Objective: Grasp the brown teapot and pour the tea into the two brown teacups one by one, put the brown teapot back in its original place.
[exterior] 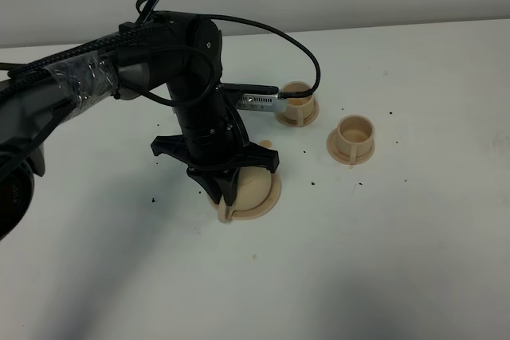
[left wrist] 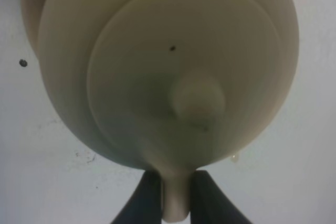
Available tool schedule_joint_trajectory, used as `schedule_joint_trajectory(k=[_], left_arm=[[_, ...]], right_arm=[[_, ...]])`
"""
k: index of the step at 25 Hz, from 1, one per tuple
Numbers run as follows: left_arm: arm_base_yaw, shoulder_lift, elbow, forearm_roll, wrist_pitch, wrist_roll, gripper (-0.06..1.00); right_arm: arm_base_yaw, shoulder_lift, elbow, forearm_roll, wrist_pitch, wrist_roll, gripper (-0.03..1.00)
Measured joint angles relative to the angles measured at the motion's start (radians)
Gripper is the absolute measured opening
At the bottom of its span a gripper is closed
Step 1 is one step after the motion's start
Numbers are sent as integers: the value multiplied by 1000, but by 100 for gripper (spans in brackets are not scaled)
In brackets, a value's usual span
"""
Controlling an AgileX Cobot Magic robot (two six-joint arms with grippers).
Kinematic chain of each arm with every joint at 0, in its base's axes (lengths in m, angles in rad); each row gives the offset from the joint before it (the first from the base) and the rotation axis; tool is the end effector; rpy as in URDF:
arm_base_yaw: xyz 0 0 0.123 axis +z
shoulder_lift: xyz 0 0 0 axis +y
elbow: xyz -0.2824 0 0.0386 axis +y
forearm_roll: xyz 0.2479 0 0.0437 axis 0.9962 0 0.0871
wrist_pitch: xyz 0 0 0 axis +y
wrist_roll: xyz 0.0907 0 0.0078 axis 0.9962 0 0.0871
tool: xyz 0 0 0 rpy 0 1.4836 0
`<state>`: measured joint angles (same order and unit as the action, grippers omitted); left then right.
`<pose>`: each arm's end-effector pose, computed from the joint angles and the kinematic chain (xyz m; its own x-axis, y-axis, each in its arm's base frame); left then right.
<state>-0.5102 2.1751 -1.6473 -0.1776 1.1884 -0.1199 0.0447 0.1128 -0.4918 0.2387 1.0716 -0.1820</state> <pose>0.3623 -0.2199 0.1567 -0.9443 0.3186 0.0821 0.3042 0.9406 -0.1511 0.0108 0.0194 0.2756 -0.5430 -0.0889 -0.8350 -0.2520 0.9658 0.0611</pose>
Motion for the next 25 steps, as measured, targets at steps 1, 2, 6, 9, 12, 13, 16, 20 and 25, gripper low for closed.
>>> schedule_joint_trajectory(k=[1, 2, 6, 9, 12, 13, 16, 20, 25], left_arm=[[0, 0, 0, 0, -1, 2, 17], [0, 0, -2, 0, -1, 2, 17], [0, 0, -22, 0, -2, 4, 17], [0, 0, -27, 1, -2, 13, 17], [0, 0, -27, 2, -2, 17, 16], [0, 0, -27, 2, -2, 17, 16], [0, -2, -27, 8, -3, 21, 16], [0, -3, -27, 28, -4, 28, 16], [-1, -4, -27, 33, -8, 30, 16]], right_arm=[[0, 0, 0, 0, 0, 0, 24], [0, 0, 0, 0, 0, 0, 24], [0, 0, 0, 0, 0, 0, 24], [0, 0, 0, 0, 0, 0, 24], [0, 0, 0, 0, 0, 0, 24], [0, 0, 0, 0, 0, 0, 24], [0, 0, 0, 0, 0, 0, 24], [0, 0, 0, 0, 0, 0, 24], [0, 0, 0, 0, 0, 0, 24]])
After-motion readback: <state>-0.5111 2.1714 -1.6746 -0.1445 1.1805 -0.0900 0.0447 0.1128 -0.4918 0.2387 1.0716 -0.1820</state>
